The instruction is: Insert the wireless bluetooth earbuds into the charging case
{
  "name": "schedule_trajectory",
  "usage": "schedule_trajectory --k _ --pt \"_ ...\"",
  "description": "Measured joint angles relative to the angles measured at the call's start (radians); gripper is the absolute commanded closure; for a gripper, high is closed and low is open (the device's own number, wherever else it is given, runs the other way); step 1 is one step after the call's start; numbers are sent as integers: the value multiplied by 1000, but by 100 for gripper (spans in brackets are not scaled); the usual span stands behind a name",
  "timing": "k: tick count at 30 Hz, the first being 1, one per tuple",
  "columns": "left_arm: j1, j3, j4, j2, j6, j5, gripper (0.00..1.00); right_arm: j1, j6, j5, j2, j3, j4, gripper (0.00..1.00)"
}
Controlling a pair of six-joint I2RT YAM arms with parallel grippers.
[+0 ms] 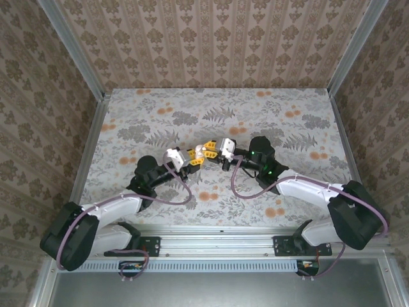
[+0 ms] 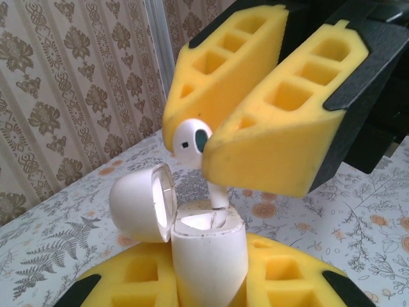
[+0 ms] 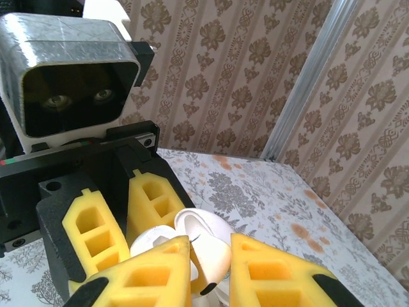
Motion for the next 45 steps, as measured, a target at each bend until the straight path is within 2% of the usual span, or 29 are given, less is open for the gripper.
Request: schedule_trajectory --k 12,33,45 --pt "2 0 4 -5 0 -31 94 5 61 -1 60 3 88 82" --pt "0 -2 -12 -32 1 -33 95 17 65 0 -6 3 113 82" --pt "0 -3 -20 -63 1 -33 95 24 84 -5 14 16 121 82"
